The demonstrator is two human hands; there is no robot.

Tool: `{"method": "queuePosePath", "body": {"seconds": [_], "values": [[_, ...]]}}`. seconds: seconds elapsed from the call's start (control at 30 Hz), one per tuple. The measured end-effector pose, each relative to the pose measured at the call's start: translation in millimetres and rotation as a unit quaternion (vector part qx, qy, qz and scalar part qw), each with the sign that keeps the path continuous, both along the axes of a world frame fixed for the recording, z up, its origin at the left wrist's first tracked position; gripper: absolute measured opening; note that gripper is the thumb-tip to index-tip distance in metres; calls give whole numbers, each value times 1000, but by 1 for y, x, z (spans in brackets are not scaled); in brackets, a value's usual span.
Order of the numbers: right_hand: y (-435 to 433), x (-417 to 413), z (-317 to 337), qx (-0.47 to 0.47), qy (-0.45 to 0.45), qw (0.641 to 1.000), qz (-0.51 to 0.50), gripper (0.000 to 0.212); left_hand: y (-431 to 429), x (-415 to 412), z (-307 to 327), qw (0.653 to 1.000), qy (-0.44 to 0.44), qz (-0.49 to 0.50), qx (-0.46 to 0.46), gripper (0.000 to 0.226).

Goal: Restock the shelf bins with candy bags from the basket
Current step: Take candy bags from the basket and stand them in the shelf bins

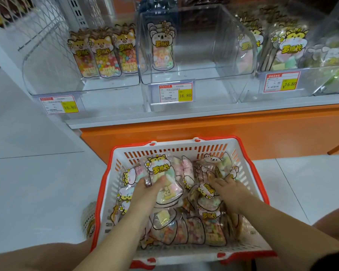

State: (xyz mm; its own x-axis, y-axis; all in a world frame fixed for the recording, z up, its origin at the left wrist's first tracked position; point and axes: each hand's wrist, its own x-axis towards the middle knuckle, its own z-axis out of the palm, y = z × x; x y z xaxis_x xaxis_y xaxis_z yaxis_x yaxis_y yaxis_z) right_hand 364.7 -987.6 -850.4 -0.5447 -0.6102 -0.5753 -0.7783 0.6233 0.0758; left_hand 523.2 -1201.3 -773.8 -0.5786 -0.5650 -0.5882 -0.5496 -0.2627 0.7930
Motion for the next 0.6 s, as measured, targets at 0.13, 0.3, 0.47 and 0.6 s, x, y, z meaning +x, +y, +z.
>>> {"method": "queuePosePath", "body": {"seconds": [0.13,0.3,0.47,0.6], "values": [[-8,-1,8,16,39,998,44,79,1,1,-4,1000,14,4,-16,87],[-12,-3,12,36,-33,999,17,44,0,0,-6,1000,15,-2,-28,86],[-14,-34,54,-107,-121,979,-122,21,4,-4,-6,999,19,-8,-29,78],[-26,-24,108,-344,-47,904,-250,18,10,-9,-1,999,36,27,-18,71]]}}
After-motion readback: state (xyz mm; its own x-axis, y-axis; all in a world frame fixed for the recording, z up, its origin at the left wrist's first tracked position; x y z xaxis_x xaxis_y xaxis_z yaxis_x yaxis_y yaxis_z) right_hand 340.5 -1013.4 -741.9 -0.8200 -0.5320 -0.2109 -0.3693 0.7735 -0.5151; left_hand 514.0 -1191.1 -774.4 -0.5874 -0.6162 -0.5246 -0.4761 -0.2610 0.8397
